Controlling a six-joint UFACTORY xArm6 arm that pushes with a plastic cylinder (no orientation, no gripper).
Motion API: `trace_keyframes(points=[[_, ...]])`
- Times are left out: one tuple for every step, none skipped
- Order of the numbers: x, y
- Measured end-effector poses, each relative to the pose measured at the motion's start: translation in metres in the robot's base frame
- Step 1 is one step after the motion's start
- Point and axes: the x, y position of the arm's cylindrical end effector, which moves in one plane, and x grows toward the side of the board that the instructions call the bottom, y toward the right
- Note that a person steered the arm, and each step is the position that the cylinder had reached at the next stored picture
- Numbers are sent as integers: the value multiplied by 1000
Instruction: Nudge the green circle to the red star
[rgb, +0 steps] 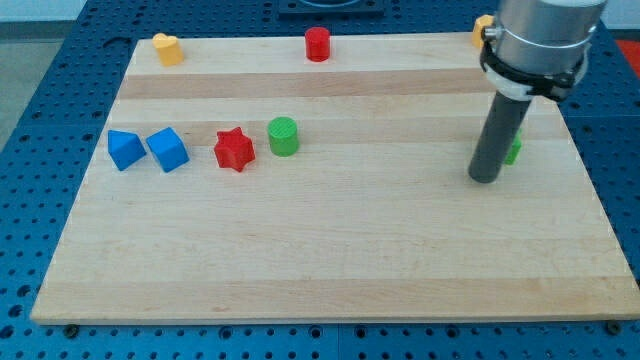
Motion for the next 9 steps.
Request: trace_keyframes(points=[[-13,29],[-41,37],[-48,42],[-11,35],[31,2],[37,-18],[30,-40],[11,-46],[-13,-46]])
